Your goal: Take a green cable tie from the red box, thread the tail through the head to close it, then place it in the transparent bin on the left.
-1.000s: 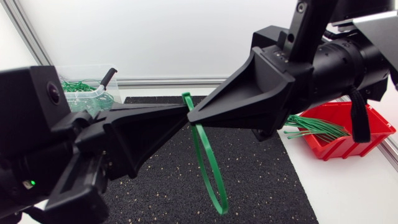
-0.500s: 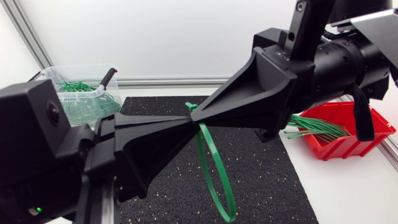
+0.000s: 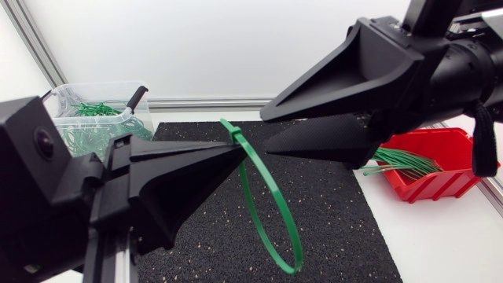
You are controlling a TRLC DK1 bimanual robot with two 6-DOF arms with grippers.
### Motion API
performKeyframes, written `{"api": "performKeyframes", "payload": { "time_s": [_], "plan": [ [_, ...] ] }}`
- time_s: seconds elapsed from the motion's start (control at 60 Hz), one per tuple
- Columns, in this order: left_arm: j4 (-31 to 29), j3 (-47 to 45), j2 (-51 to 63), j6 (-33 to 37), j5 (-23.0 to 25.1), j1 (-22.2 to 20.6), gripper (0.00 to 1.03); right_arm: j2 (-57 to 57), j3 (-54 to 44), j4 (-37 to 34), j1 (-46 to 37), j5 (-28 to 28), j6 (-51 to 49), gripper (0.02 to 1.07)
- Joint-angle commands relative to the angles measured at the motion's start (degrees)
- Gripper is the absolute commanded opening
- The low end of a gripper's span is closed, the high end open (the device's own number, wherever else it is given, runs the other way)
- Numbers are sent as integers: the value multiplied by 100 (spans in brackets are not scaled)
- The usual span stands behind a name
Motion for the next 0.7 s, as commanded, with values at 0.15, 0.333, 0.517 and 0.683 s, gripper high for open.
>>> {"api": "performKeyframes", "payload": {
  "time_s": [0.15,0.333,0.517,0.683],
  "plan": [
    [258,-262,212,882,2,283,4,441,232,50,-342,-218,-527,54],
    [373,-324,300,1568,-50,292,4,872,337,50,-412,-332,-1089,54],
    [584,-368,563,2289,-165,292,4,1162,443,41,-307,-376,-1608,54],
    [803,-482,739,2693,-270,248,4,1258,460,41,-201,-411,-1933,43]
  ]
}}
